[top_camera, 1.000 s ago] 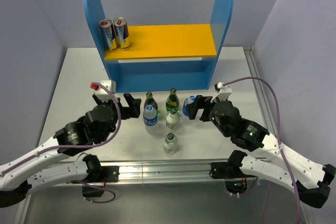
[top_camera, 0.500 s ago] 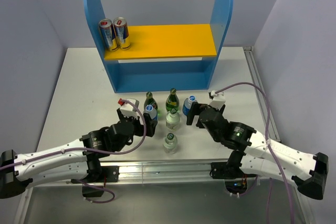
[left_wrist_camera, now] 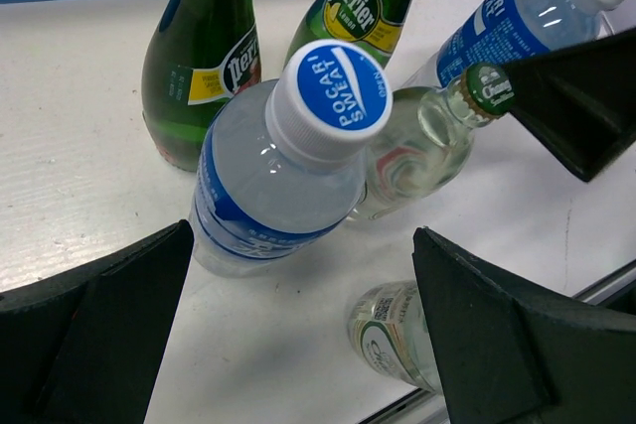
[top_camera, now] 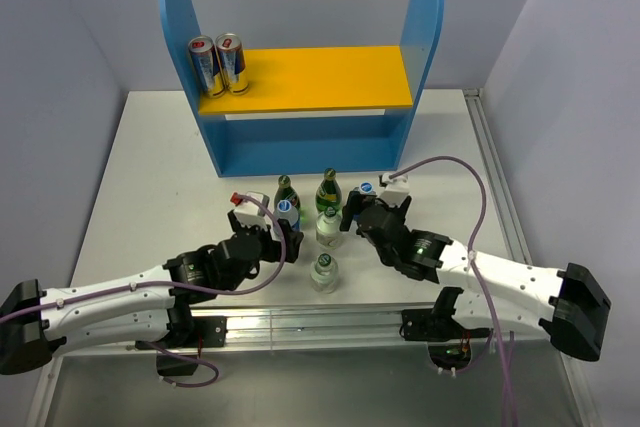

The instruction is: Place and organize the beverage onto the shelf

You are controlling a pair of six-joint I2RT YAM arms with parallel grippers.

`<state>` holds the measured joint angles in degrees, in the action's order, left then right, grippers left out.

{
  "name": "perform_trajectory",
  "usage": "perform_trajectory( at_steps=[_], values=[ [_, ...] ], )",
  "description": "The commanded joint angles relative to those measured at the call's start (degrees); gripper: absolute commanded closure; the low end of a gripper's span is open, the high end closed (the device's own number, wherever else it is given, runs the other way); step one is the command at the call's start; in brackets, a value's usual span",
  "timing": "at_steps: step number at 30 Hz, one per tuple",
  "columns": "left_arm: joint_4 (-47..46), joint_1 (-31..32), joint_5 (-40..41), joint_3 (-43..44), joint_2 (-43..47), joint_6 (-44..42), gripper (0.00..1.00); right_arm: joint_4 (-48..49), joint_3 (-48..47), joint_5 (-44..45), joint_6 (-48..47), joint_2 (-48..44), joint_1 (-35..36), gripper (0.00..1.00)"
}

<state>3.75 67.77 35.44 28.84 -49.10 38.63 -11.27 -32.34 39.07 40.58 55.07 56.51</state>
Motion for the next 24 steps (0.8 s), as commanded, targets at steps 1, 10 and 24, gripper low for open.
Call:
perform_trajectory(
  at_steps=[1,10,24],
  values=[
    [-3.22,0.35,1.12,-0.89,0.15,0.22,0.01,6.69,-0.45,7.77,-1.90,3.02,0.44,0.00],
    [-3.22,0.35,1.83,-1.07,-0.56,-0.75,0.01,18.19,0.87,14.63,-4.98,11.55,0.35,0.01],
    [-5.24,0.35,2.61,-2.39,-0.03,-0.66,0.01,22.36,1.59,20.25,-8.94,10.96,0.35,0.98]
  ],
)
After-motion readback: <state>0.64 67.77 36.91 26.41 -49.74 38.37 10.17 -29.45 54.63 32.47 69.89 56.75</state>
